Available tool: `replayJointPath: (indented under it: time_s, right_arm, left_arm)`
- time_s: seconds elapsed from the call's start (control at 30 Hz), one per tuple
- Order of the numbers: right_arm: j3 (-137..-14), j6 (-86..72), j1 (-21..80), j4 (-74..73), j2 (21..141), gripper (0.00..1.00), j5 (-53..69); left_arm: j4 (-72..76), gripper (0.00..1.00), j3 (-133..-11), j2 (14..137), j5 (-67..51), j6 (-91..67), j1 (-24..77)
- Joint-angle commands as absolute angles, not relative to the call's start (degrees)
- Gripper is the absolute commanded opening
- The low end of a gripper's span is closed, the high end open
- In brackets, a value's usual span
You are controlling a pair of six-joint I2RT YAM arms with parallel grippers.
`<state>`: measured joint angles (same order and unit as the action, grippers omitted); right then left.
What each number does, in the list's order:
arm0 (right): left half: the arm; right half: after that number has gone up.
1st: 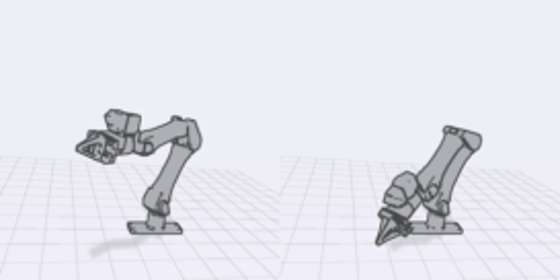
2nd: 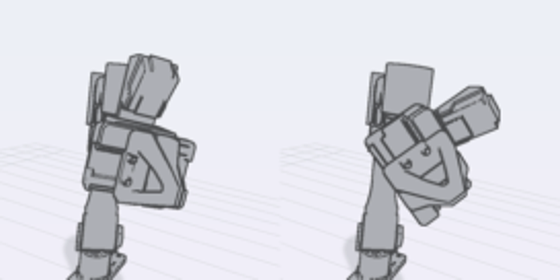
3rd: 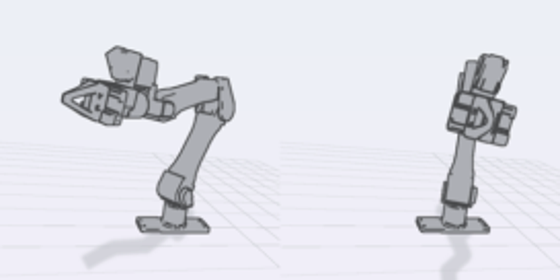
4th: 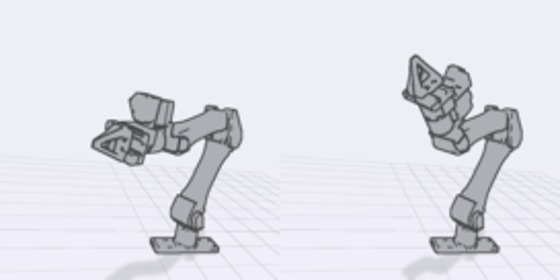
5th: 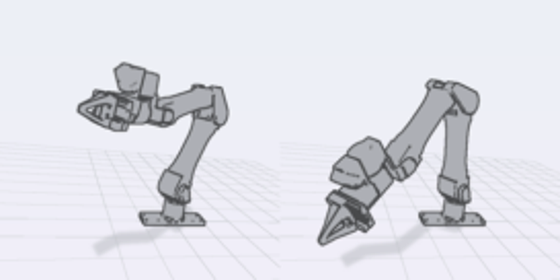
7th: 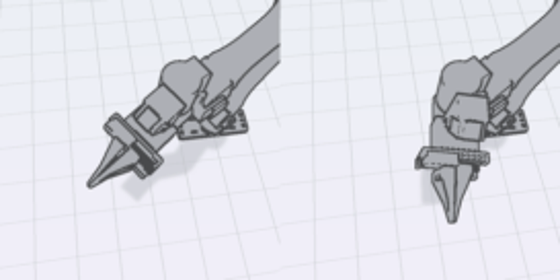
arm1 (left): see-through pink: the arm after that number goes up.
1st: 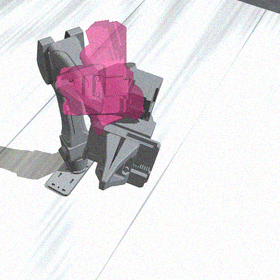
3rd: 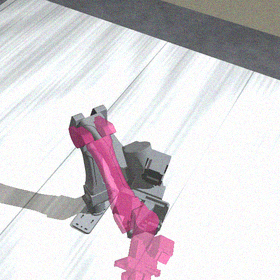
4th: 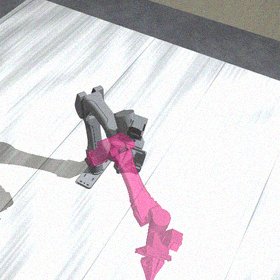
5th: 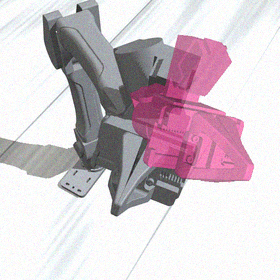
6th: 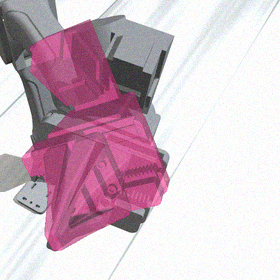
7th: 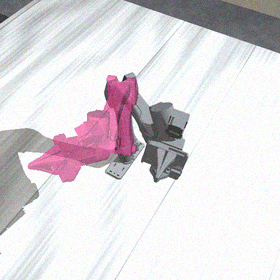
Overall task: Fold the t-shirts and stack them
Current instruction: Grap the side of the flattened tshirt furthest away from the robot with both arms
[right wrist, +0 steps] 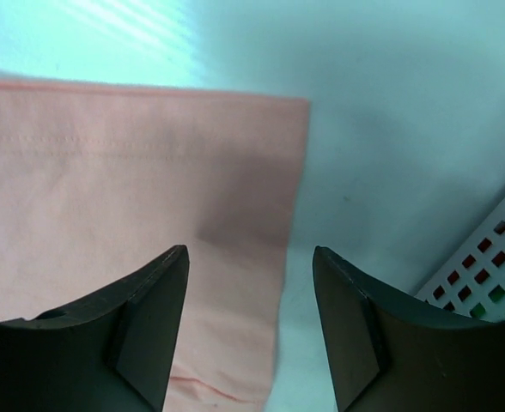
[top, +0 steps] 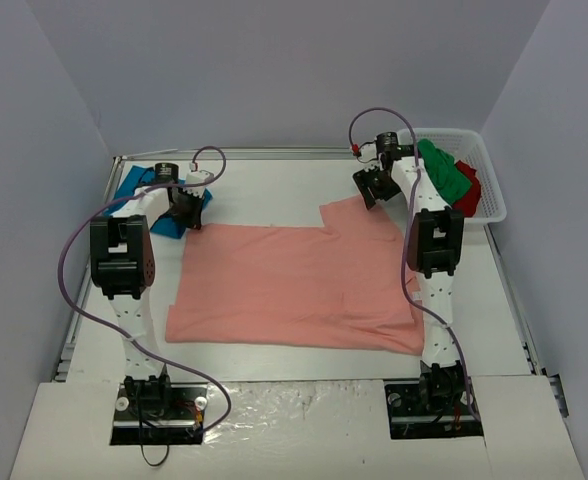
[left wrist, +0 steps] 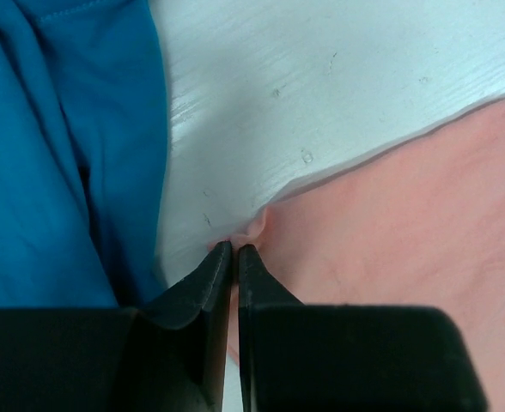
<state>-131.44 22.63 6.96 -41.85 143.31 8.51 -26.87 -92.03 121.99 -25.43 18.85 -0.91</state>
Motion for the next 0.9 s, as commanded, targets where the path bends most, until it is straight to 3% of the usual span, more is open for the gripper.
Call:
replayJointPath:
  time_s: [0.0, 0.13, 0.47, 0.73, 0.8, 0.87]
  right_arm:
    - [-135.4, 19.8, 6.9, -43.8, 145.4, 0.56, 10.8]
    - [-141.1, 17.2, 7.0, -43.7, 149.3, 0.56, 10.7]
    - [-141.2, 15.6, 7.1, -43.3, 153.5, 0.5, 9.1]
    - [-144.0, 14.5, 6.4, -43.6, 156.4, 0.51, 11.6]
    - [-143.8, 14.4, 6.1, -43.6, 156.7, 0.48, 13.6]
    - [-143.9, 14.5, 5.9, -43.8, 156.9, 0.38, 15.4]
  left_arm:
    - [-31.4, 0.02, -92.4, 121.3, -25.4, 17.5, -0.7]
    - [-31.3, 0.02, -91.8, 120.3, -25.5, 17.4, -0.6]
    - [-32.4, 0.02, -92.0, 119.4, -25.5, 18.3, -0.6]
    - [-33.0, 0.02, -91.6, 119.3, -25.8, 19.4, -0.6]
    - [-33.0, 0.02, -91.3, 119.3, -25.8, 19.5, -0.6]
    - [-33.0, 0.02, -91.2, 119.5, -25.9, 19.5, -0.6]
